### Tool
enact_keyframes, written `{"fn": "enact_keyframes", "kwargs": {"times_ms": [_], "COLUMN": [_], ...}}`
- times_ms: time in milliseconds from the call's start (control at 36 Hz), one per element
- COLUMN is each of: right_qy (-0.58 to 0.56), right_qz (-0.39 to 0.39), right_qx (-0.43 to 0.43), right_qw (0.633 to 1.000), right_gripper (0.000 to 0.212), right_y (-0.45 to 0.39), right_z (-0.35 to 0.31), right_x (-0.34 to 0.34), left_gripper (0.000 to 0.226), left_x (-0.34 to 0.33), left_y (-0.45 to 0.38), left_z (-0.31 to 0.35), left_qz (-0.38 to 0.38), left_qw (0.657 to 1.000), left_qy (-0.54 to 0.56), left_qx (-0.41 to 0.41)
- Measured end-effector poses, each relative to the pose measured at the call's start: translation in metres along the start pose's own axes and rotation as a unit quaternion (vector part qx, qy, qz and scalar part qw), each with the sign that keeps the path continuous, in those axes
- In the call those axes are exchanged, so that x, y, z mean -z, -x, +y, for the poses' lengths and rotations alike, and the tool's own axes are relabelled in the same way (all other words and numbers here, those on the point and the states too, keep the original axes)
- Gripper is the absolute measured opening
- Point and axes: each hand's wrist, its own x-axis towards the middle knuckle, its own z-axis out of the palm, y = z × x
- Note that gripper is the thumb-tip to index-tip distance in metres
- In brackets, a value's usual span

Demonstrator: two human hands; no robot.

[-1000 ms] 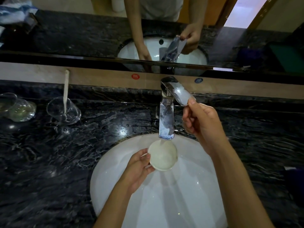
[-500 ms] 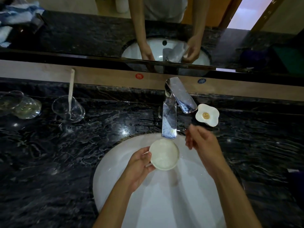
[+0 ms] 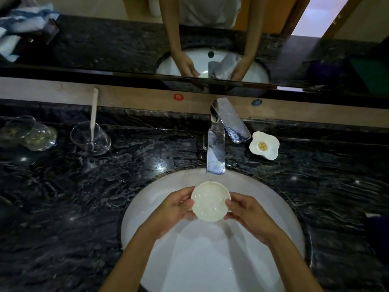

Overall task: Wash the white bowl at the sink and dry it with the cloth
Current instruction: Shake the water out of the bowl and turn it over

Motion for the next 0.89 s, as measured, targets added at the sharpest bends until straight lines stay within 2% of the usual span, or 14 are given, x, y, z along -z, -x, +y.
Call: {"fn": "enact_keyframes", "kwargs": {"times_ms": [194,333,389,444,528,639,889], "right_qy": [0.022,0.064,0.077,0.087,0.113,0.149,0.167], "right_qz": [-0.028,-0.034,-0.040,-0.040,-0.040,-0.027,0.003], "right_qx": [0.036,0.083,0.108,0.125,0.154,0.197,0.267], "right_qw": [0.999,0.994,0.990,0.987,0.981,0.969,0.949], "right_gripper": [0.031,0.036,0.037,0.039,0.041,0.048,0.047], "right_y": [0.010,0.021,0.027,0.033,0.042,0.057,0.097], "right_z": [-0.005,-0.024,-0.034,-0.044,-0.061,-0.086,-0.133], "right_x": [-0.002,-0.007,-0.008,-0.008,-0.010,-0.014,-0.028], "left_gripper": [0.047,0.051,0.053,0.042,0.040,0.041,0.051], "left_x": [0.006,0.004,0.003,0.001,-0.002,-0.006,-0.017], "left_y": [0.013,0.028,0.036,0.044,0.058,0.078,0.115], "left_z": [0.021,0.037,0.048,0.060,0.077,0.103,0.146], "left_qz": [-0.010,-0.002,0.016,0.021,0.027,0.047,0.059], "left_qw": [0.995,0.982,0.967,0.942,0.915,0.883,0.836], "left_qy": [-0.096,-0.167,-0.218,-0.283,-0.328,-0.365,-0.393], "left_qx": [-0.018,-0.089,-0.134,-0.179,-0.234,-0.289,-0.378]}}
